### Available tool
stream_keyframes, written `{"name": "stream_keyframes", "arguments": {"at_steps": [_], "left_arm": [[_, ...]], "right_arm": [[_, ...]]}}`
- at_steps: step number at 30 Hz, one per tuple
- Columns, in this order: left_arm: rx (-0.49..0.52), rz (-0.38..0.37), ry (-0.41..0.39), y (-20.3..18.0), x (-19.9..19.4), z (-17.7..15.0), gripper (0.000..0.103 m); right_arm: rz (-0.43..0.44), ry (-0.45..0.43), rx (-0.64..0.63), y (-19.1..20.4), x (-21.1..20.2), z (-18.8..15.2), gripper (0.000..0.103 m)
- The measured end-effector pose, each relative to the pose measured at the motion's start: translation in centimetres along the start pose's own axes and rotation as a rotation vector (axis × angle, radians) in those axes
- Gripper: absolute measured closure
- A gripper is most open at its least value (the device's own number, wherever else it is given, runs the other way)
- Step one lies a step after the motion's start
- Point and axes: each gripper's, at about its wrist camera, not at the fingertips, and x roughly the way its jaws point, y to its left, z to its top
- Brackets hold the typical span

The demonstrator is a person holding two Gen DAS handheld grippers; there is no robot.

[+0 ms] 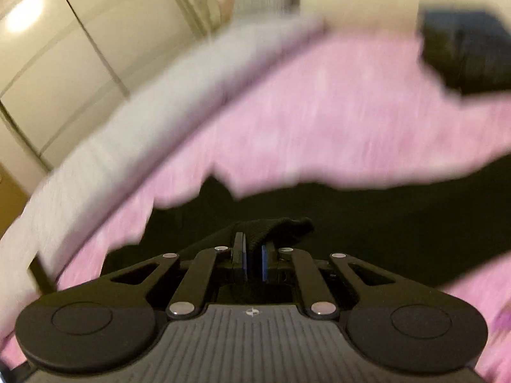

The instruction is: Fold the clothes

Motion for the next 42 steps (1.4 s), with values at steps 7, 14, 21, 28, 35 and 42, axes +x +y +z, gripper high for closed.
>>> {"name": "stream_keyframes", "arguments": {"at_steps": [7, 14, 21, 28, 35, 42], "left_arm": [[0.038, 0.166, 0.048, -1.4, 2.1, 0.4, 0.026], [-0.099, 0.192, 0.093, 0.2, 2.3, -0.5, 0.026], [-0.196, 0.173, 0.111, 1.3, 2.6, -0.6, 0.025], [-0.196, 0.175, 0.115, 1.2, 2.7, -0.7, 0.025], [-0.168, 0.164, 0.12, 1.0, 2.5, -0.6, 0.025], [-0.122, 0.143, 0.141, 0.6, 0.5, -0.5, 0.028]], "right_arm": [[-0.038, 0.136, -0.039, -2.3, 2.5, -1.0, 0.094], [-0.011, 0.115, -0.032, -1.7, 3.3, -0.1, 0.094], [0.088, 0.119, -0.054, -0.1, 3.9, -0.3, 0.094], [-0.016, 0.201, -0.047, -3.3, 6.3, -2.5, 0.094], [0.011, 0.143, -0.073, -4.0, 6.3, -2.3, 0.094], [-0.071, 0.286, -0.028, -7.0, 7.7, -4.6, 0.078]]}}
